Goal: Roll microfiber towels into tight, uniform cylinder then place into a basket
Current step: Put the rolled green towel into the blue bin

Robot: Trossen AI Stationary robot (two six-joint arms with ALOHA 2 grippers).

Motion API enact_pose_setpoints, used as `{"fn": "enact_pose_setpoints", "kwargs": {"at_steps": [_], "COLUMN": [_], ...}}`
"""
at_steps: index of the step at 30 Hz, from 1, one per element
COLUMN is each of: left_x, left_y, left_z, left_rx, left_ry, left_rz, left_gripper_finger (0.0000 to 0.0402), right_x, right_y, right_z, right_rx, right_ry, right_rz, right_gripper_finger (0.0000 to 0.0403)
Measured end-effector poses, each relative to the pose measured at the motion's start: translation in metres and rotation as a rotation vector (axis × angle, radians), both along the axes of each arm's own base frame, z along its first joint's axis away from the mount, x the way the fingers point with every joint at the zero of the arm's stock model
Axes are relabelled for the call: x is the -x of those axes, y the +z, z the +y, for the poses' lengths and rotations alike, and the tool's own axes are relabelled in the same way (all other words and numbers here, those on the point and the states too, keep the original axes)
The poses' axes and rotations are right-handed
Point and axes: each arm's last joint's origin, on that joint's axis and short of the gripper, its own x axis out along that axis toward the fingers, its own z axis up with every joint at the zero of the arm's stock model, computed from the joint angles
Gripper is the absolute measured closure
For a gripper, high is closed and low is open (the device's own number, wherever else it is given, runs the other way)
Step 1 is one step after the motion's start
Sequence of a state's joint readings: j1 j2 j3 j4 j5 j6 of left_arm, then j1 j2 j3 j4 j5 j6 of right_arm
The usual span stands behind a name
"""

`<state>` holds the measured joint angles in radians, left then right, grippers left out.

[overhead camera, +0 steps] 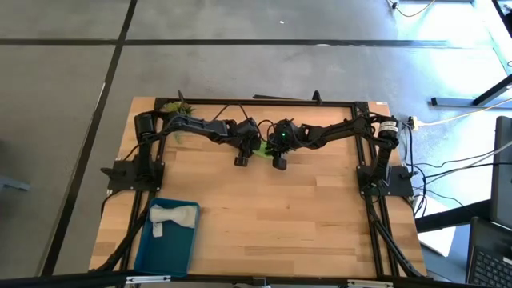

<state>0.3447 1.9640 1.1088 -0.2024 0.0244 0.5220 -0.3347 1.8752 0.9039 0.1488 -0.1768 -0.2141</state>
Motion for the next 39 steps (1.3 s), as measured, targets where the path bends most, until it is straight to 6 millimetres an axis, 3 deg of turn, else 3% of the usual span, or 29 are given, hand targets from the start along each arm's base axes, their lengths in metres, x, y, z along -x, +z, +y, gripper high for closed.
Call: {"fn": "enact_pose_setpoints", "kwargs": {"at_steps": [9, 11, 18, 28, 34, 39], "left_x": [-0.001, -0.001, -0.001, 0.0, -0.001, 0.0], "left_y": [-0.001, -0.001, -0.001, -0.002, 0.0, 0.006], "left_z": [-0.005, -0.005, -0.005, -0.008, -0.013, -0.018], "left_rx": [-0.01, -0.012, -0.011, -0.037, -0.051, -0.054], "left_ry": [0.006, 0.007, 0.007, 0.019, 0.023, 0.062], "left_rz": [0.01, 0.012, 0.013, 0.04, 0.047, 0.046], "left_gripper_finger": [0.0377, 0.0392, 0.0395, 0.0396, 0.0396, 0.0397], "right_x": [-0.002, -0.003, -0.007, -0.01, -0.004, 0.009], "right_y": [0.002, 0.002, 0.004, 0.006, 0.02, 0.049], "right_z": [0.0, 0.001, 0.007, 0.011, 0.012, 0.016], "right_rx": [-0.004, -0.014, -0.007, 0.041, 0.04, 0.034], "right_ry": [0.009, 0.025, 0.045, 0.035, 0.009, 0.005], "right_rz": [-0.028, -0.045, -0.071, -0.066, -0.02, -0.007], "right_gripper_finger": [0.0289, 0.0289, 0.0279, 0.0193, 0.017, 0.0172]}}
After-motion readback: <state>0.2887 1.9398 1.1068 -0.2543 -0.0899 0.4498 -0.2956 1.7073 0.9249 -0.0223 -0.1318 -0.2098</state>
